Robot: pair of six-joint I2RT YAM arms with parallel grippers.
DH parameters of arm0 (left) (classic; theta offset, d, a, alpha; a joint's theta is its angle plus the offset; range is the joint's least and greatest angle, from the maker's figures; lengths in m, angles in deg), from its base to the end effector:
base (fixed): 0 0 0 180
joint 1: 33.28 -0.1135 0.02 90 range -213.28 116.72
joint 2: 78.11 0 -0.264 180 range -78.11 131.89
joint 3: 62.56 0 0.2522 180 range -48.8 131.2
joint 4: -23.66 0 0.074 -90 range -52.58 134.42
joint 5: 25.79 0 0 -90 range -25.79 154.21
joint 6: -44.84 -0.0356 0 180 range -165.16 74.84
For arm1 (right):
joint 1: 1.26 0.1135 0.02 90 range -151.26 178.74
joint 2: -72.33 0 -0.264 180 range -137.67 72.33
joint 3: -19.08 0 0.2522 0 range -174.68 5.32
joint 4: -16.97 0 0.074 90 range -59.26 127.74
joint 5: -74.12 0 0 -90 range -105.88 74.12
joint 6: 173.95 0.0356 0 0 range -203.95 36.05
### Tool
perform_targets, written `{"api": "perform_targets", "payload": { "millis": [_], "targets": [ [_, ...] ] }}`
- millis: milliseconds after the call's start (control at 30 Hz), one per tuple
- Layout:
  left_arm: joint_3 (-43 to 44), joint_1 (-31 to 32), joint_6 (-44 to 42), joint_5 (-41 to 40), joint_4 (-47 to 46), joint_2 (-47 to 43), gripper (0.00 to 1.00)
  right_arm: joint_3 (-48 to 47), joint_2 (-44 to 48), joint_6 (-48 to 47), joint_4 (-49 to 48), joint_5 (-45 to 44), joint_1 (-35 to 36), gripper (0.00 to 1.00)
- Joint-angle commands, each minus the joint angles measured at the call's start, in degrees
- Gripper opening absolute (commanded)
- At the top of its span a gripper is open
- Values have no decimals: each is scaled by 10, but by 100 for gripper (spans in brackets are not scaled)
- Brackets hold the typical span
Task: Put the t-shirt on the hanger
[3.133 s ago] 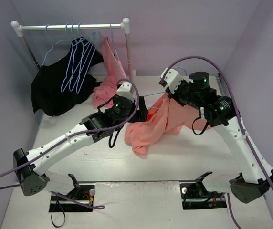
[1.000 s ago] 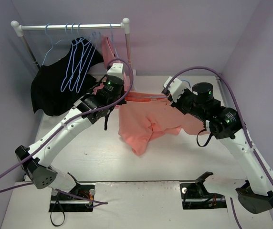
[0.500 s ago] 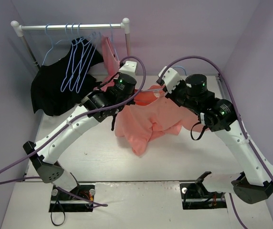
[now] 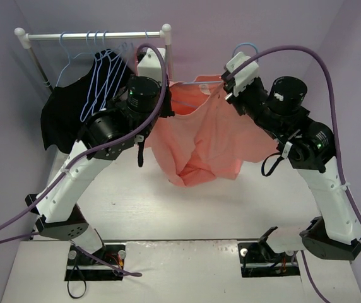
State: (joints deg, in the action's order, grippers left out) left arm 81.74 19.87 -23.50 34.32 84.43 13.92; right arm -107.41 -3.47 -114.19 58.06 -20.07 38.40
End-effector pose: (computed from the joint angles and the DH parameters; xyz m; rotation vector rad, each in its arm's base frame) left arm 0.1866 -0.2193 0.5613 0.0841 1.7251 -0.5241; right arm 0.1733 0.1403 0.5828 -0.7539 1.1847 0.0852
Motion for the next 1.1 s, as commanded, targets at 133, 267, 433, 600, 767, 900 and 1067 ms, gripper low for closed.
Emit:
{"api": "perform_targets", "payload": {
  "millis": [133,267,433,600,767,900,1067],
  "targets": [
    [-53,28,10,-53,-20,-45,0,61,21,11,-95,-37,17,0],
    [-110,28,66,-9,-29,-40,0,166,62,45,-132,-55,17,0],
    [-132,26,72,-32,-42,-43,0,255,97,73,-168,-94,20,0],
    [-145,14,67,-18,-58,-35,0,285,125,79,-190,-88,23,0],
    [-127,8,54,55,-76,-1,0,272,128,78,-207,-13,23,0],
    [-90,25,6,91,-75,19,0,251,114,72,-210,3,23,0],
    [-78,58,1,71,-72,1,0,230,94,71,-211,-31,23,0]
  ]
}}
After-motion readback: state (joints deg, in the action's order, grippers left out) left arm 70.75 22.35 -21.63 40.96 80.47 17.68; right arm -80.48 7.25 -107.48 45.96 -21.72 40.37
